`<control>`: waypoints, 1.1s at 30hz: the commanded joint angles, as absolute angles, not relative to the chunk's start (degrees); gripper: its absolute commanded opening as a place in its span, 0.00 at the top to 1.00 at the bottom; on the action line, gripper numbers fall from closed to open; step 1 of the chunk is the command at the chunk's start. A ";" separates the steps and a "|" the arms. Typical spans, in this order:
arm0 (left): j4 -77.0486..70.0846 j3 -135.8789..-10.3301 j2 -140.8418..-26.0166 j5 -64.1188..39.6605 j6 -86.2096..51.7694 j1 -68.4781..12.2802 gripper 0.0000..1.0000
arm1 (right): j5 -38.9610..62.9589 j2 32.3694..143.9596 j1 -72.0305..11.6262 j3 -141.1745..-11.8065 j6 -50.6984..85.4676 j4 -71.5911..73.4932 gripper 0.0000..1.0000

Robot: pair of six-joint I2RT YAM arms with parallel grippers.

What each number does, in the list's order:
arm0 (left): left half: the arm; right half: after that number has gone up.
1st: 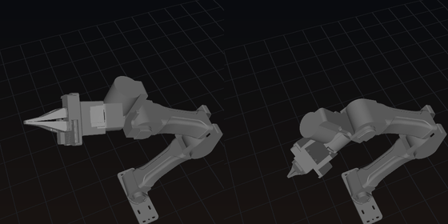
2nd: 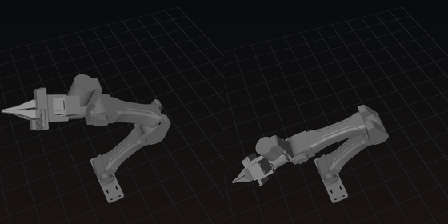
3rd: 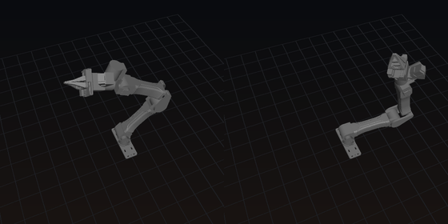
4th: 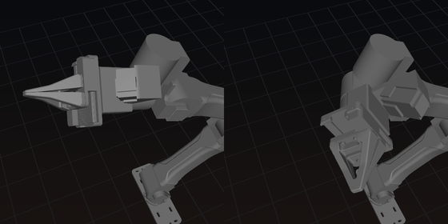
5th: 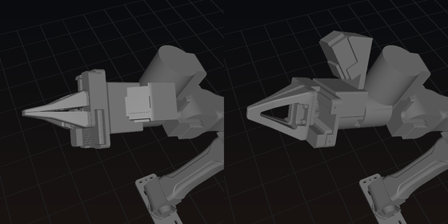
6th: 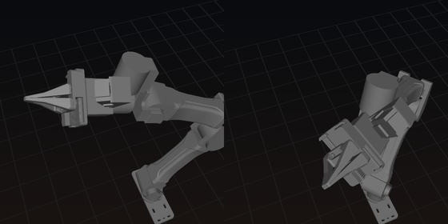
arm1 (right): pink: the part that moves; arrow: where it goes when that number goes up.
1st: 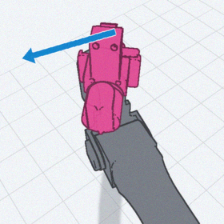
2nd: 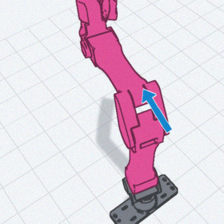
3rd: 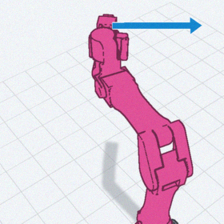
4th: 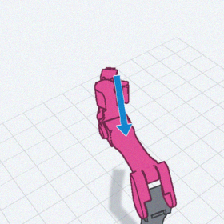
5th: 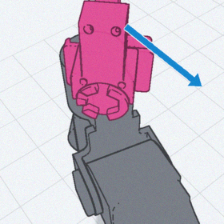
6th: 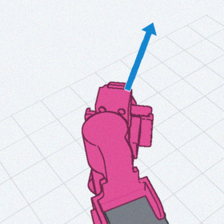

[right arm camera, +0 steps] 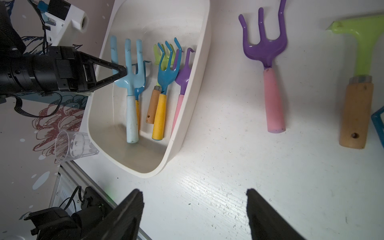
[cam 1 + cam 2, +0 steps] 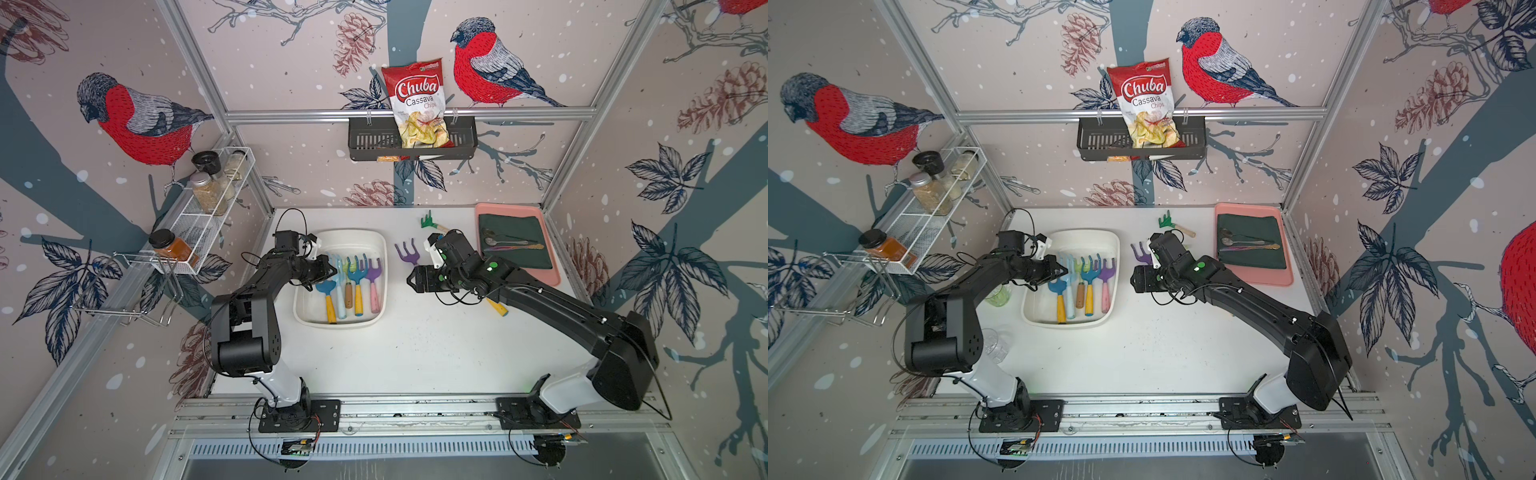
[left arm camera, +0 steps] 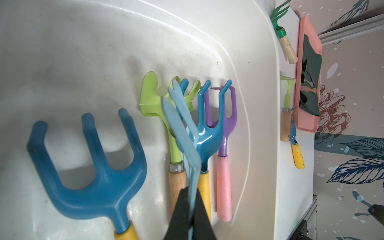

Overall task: Put the rake into the storage box
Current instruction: Place the rake in the storage box.

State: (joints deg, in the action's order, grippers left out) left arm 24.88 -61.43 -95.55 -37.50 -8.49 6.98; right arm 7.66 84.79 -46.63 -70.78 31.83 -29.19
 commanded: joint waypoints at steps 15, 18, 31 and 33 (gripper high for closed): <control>25.93 -65.54 -102.01 -39.45 -4.58 7.17 0.98 | 6.96 83.95 -46.05 -70.57 31.29 -29.62 0.19; 26.12 -65.92 -102.74 -39.07 -4.39 7.19 0.97 | 6.97 83.77 -45.89 -70.41 31.30 -29.63 0.19; 25.49 -66.18 -102.38 -37.11 -5.09 7.20 0.74 | 6.67 82.54 -45.52 -69.62 31.33 -29.97 0.19; 25.58 -66.18 -102.11 -36.54 -5.18 7.13 0.70 | 6.68 82.35 -45.36 -69.46 31.30 -30.07 0.19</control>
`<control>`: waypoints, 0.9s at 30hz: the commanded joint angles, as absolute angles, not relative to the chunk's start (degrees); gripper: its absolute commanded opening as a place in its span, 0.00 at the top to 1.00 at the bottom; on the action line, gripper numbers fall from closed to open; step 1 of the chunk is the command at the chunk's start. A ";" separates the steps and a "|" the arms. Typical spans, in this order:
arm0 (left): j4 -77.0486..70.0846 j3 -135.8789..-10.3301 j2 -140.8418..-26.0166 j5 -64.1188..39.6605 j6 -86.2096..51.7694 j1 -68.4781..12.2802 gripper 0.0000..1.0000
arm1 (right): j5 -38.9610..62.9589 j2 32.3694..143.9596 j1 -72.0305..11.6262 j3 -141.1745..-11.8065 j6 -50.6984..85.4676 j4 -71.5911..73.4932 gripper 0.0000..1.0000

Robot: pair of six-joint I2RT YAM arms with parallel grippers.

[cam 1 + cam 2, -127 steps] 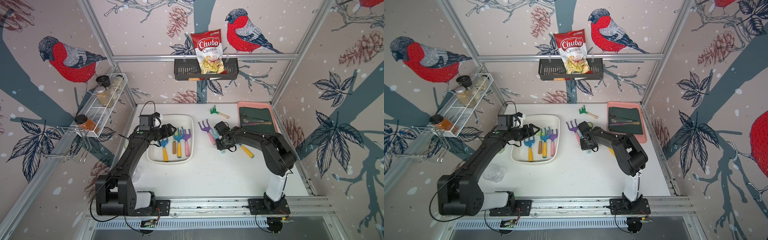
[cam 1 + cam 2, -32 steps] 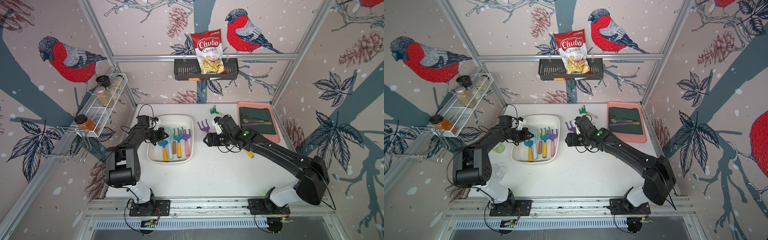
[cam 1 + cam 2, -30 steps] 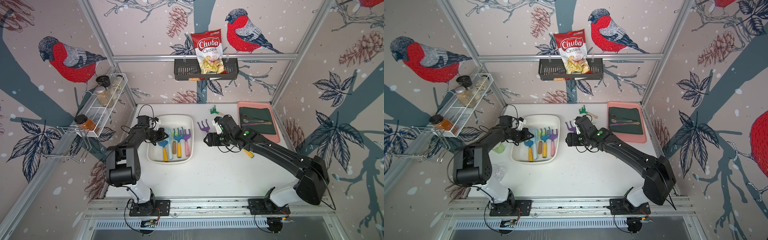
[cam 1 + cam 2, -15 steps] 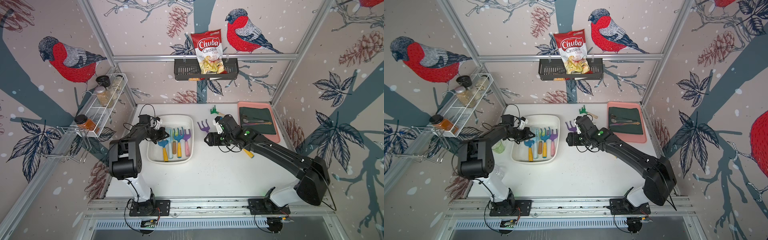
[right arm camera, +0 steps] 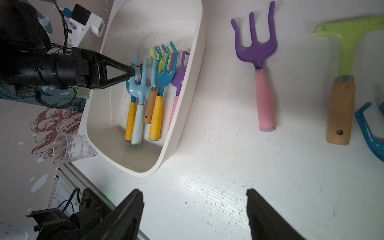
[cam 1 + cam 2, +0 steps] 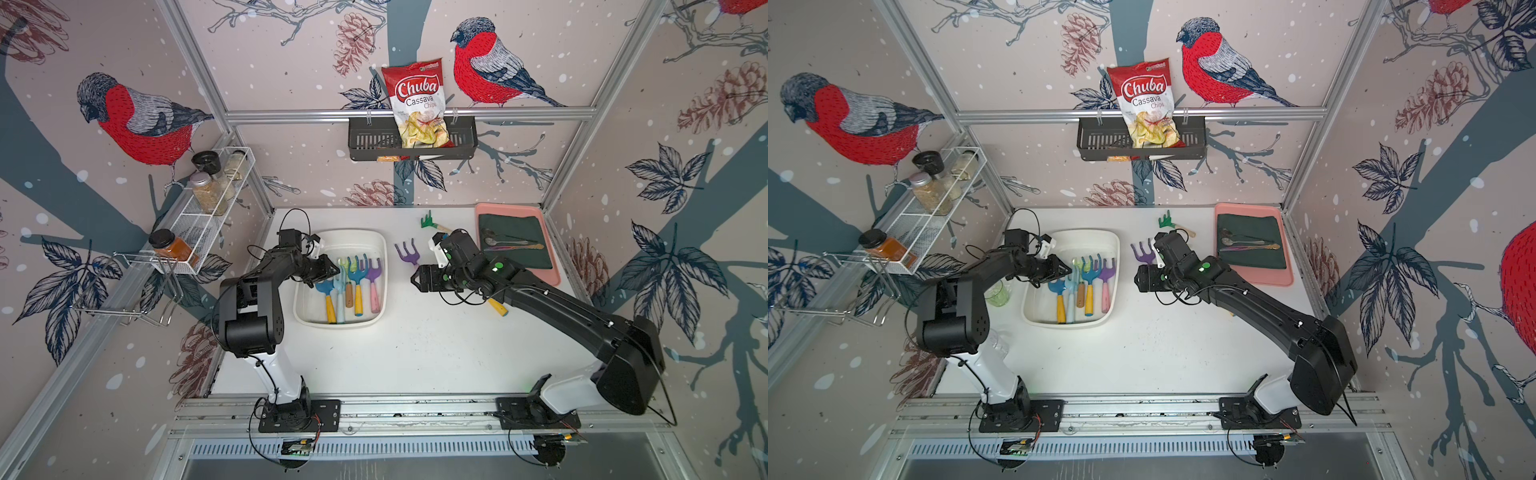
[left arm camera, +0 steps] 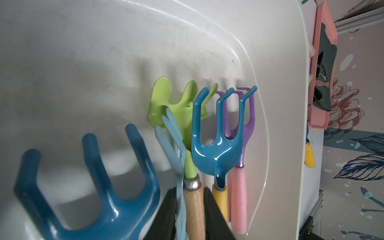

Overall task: Put the rake into the storage box
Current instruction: Place the rake in the storage box, then pick up the rake at the center of the board.

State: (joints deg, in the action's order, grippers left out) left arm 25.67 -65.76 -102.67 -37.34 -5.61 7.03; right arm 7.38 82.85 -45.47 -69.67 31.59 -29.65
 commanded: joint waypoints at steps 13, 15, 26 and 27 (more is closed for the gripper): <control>25.91 -66.63 -93.70 -29.44 -9.93 7.15 0.36 | 0.21 84.04 -39.39 -64.07 27.87 -32.11 0.19; 25.74 -66.71 -91.76 -29.67 -11.18 7.15 0.36 | -0.43 86.77 -39.15 -64.99 26.30 -31.67 0.19; 21.32 -61.90 -78.85 -35.32 -20.66 5.43 0.33 | -1.98 108.35 -38.52 -80.65 18.51 -32.62 0.23; 21.15 -61.42 -78.15 -35.50 -21.18 5.24 0.32 | -1.94 109.63 -38.43 -81.75 18.09 -32.69 0.24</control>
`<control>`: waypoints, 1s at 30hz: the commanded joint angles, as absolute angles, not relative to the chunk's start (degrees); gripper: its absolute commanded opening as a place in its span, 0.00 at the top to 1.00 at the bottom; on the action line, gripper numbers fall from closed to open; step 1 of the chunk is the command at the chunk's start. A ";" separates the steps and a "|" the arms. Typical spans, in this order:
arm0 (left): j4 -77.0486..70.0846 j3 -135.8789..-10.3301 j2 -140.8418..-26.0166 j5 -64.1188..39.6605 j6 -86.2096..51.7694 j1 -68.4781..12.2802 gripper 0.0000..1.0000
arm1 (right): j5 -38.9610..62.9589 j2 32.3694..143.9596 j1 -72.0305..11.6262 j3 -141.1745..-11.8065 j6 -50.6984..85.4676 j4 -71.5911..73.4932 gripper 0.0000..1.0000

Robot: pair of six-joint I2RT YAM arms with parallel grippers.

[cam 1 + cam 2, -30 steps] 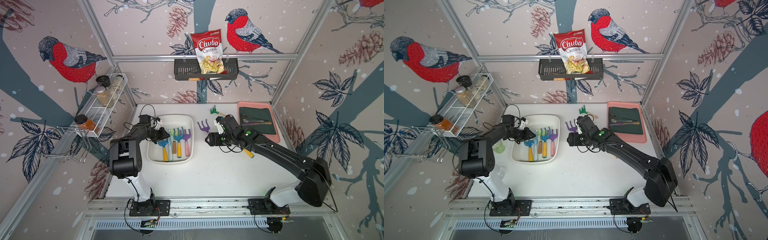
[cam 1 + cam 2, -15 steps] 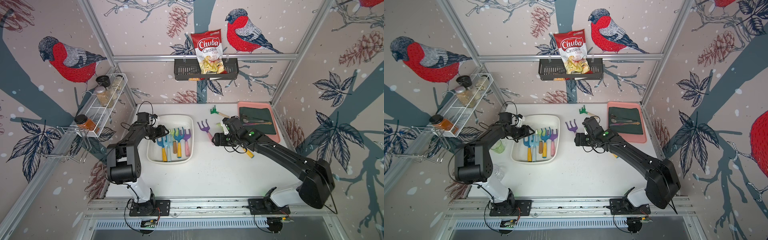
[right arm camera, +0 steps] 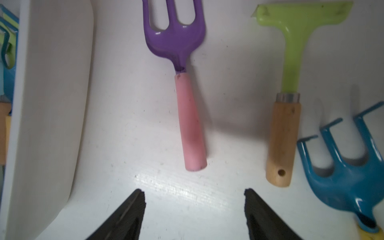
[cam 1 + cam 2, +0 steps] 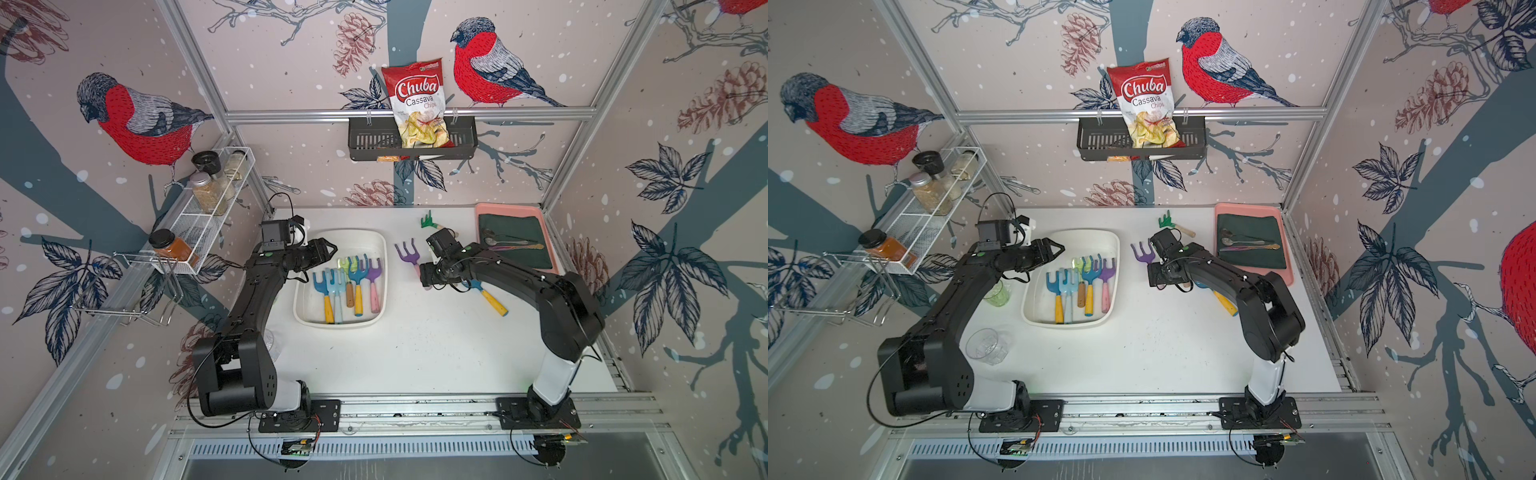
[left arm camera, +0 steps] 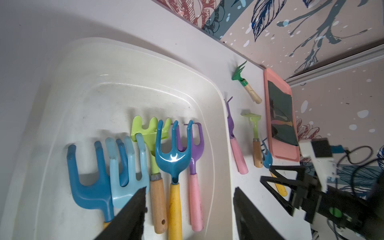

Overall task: Put the rake into the storage box
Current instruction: Pick up the rake at the center of the board.

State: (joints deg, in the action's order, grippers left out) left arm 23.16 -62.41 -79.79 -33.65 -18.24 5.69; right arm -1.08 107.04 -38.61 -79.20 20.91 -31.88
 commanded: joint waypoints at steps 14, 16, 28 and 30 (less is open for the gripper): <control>17.72 -55.75 -74.80 -34.01 -26.25 -0.82 0.34 | -0.40 120.53 -37.35 -87.85 15.29 -32.75 0.49; 17.10 -55.38 -74.48 -33.80 -27.05 -1.48 0.35 | 0.00 121.18 -37.35 -87.91 15.38 -32.74 0.54; 13.58 -55.14 -74.72 -32.89 -30.64 -5.98 0.38 | 2.25 117.60 -37.61 -85.27 16.40 -31.02 0.79; 12.61 -55.78 -75.38 -32.92 -31.58 -7.20 0.38 | 3.46 114.38 -38.04 -83.40 17.09 -30.40 0.80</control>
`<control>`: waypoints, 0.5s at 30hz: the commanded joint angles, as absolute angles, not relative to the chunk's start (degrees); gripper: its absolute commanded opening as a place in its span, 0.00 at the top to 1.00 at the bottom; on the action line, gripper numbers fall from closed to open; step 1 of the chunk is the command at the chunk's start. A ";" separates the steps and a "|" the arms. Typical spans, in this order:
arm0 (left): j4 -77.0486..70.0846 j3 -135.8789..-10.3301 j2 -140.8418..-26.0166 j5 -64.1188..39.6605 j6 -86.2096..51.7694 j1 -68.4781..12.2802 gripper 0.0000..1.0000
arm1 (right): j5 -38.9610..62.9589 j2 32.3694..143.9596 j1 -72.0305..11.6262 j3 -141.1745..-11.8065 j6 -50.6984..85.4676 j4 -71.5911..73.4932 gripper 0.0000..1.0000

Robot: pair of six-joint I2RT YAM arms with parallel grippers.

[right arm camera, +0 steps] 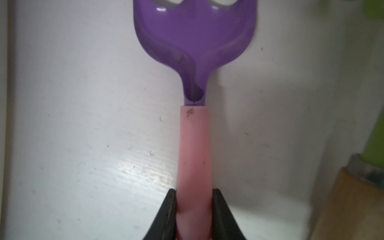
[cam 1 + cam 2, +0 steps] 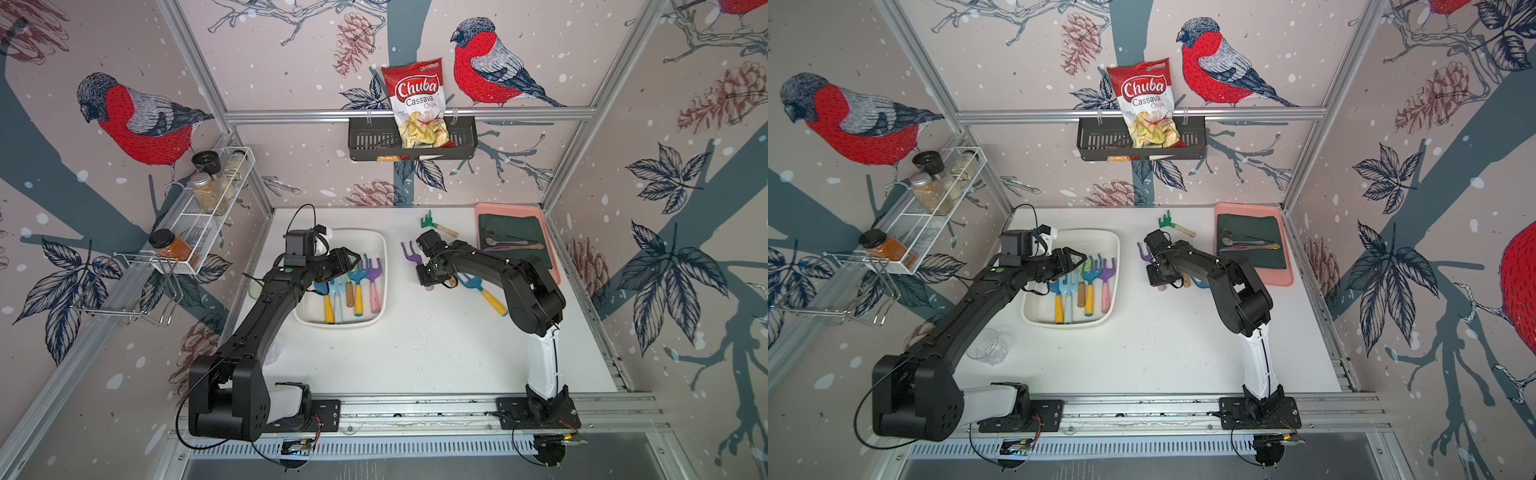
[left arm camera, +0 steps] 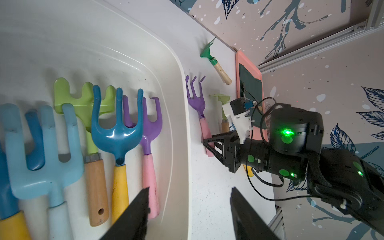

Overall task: Put the rake into the storage box
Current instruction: Pick up the rake at the center of the board.

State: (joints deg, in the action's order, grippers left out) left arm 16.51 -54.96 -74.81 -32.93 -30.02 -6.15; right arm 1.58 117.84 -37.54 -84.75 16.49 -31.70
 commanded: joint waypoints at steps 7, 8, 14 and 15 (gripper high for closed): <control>8.01 -56.85 -78.49 -31.83 -35.13 -13.29 0.38 | 9.03 102.77 -41.21 -76.14 22.57 -27.55 0.81; 7.41 -56.87 -78.88 -31.66 -35.53 -14.04 0.37 | 9.28 101.71 -41.84 -75.61 23.39 -27.33 0.81; 3.81 -58.46 -81.99 -31.24 -37.39 -17.41 0.38 | 10.24 96.17 -46.01 -73.59 28.70 -25.25 0.81; 3.62 -58.70 -82.53 -31.09 -37.46 -17.82 0.38 | 10.39 95.50 -46.80 -73.57 29.50 -24.92 0.80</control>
State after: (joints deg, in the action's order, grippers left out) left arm 7.97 -57.21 -81.78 -31.46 -36.38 -17.08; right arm 9.23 97.03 -45.65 -73.78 25.76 -27.90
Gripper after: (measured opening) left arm 0.626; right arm 0.283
